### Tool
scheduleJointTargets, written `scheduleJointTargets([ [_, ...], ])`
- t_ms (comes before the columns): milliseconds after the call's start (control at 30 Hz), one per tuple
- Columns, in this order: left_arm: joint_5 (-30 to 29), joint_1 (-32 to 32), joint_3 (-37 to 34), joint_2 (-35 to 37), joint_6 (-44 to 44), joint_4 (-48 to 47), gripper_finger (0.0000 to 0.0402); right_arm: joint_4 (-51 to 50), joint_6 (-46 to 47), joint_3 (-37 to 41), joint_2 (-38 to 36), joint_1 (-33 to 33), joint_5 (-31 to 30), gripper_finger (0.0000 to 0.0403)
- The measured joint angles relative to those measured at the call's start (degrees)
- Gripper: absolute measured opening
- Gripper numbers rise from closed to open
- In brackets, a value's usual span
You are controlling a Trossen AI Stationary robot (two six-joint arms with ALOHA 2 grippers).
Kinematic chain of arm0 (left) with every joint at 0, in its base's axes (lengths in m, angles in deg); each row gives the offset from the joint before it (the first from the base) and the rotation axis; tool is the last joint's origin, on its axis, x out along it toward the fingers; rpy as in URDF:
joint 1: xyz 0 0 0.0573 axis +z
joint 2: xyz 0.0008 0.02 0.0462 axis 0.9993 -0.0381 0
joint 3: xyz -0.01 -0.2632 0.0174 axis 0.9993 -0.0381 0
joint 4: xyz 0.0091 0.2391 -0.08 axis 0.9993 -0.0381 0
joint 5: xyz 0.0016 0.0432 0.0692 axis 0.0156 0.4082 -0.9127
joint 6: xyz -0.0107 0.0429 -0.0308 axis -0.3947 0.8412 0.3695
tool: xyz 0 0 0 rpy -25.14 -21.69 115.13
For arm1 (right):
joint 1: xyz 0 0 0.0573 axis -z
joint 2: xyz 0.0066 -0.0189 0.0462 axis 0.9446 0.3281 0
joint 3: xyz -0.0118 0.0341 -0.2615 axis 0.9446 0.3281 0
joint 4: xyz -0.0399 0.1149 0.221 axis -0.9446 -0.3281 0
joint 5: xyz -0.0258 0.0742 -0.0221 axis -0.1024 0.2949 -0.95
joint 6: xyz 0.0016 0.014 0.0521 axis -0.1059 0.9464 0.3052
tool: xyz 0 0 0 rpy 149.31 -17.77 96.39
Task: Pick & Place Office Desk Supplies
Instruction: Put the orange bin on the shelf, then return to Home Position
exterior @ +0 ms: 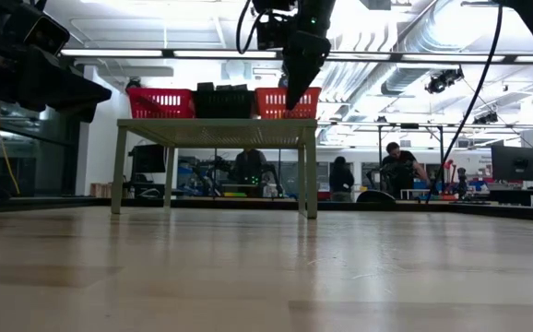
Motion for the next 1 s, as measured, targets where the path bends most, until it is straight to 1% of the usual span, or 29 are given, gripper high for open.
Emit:
scheduleJointTargets([
  [300, 0.00, 0.00, 0.00, 0.00, -0.01, -0.01, 0.0057, -0.09, 0.15, 0.00, 0.00, 0.00, 0.00, 0.0006],
  [700, -0.01, 0.00, 0.00, 0.00, -0.01, -0.01, 0.0057, -0.02, 0.78, 0.00, -0.02, 0.00, -0.22, 0.0077],
  [800, -0.01, -0.01, 0.00, 0.02, 0.00, -0.02, 0.0057, 0.00, 0.79, 0.02, -0.04, 0.00, -0.25, 0.0085],
  [1000, 0.01, 0.00, 0.00, 0.00, 0.00, -0.02, 0.0057, 0.04, 0.81, 0.02, -0.04, 0.00, 0.31, 0.0090],
])
